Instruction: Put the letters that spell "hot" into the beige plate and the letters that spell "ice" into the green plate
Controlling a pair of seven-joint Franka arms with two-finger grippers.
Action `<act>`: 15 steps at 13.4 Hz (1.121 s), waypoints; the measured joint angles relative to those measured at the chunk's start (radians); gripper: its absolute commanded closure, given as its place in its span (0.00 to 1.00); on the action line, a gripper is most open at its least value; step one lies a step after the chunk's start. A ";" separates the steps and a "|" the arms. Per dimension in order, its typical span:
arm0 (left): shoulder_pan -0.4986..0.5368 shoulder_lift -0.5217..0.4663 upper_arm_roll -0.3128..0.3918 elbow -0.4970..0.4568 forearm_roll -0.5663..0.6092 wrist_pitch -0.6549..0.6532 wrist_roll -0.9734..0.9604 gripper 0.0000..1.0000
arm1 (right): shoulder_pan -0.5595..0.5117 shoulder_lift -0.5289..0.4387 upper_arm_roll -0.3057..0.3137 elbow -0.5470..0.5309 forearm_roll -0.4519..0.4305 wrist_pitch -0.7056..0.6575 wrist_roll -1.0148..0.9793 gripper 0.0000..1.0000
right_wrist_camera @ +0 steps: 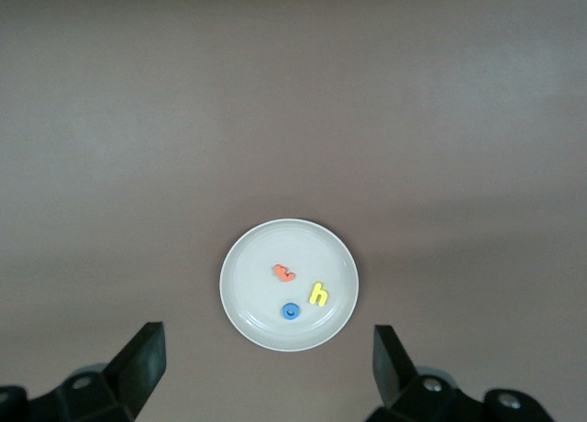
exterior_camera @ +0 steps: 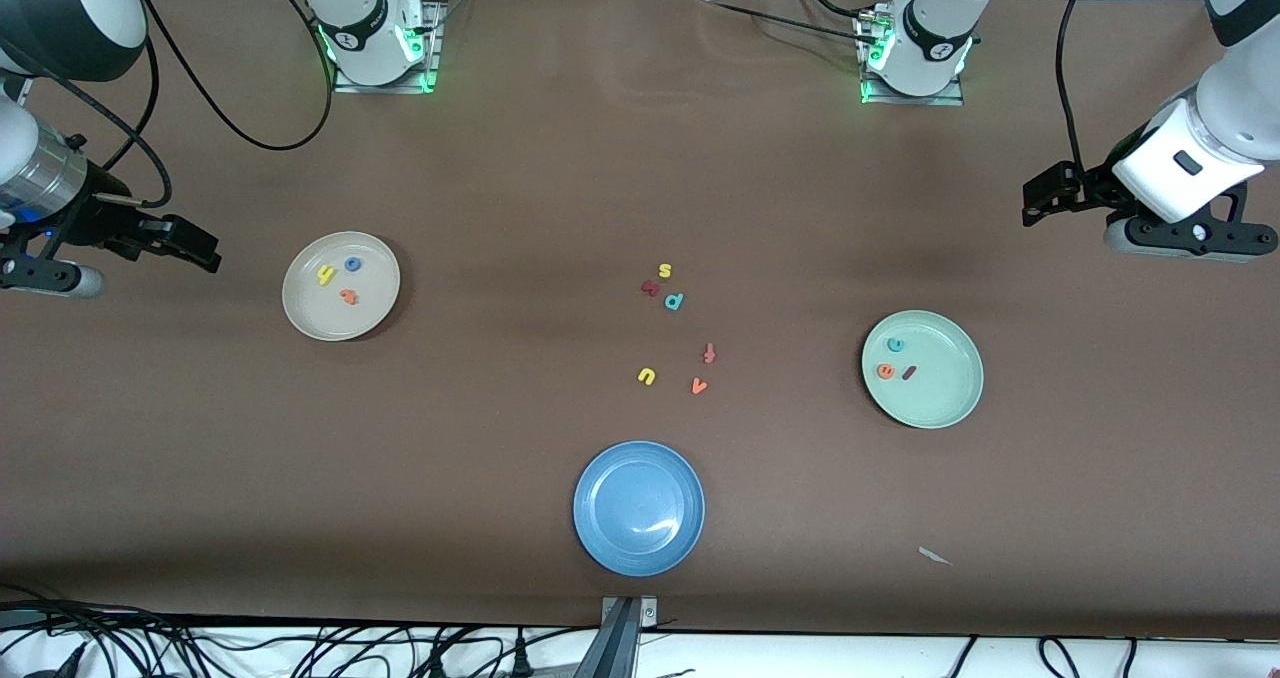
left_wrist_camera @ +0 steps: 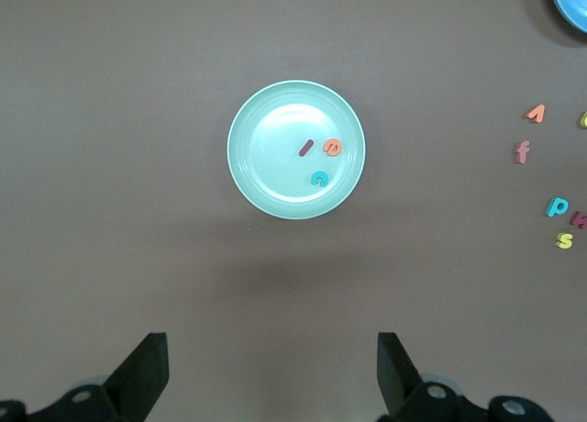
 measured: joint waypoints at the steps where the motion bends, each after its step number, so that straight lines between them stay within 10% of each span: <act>1: 0.000 0.000 0.000 0.000 0.000 -0.001 0.000 0.00 | 0.000 0.005 0.001 -0.005 0.000 0.012 0.000 0.00; 15: 0.005 0.000 0.002 0.000 0.000 -0.010 0.020 0.00 | 0.003 0.037 0.007 -0.018 0.000 0.038 0.000 0.00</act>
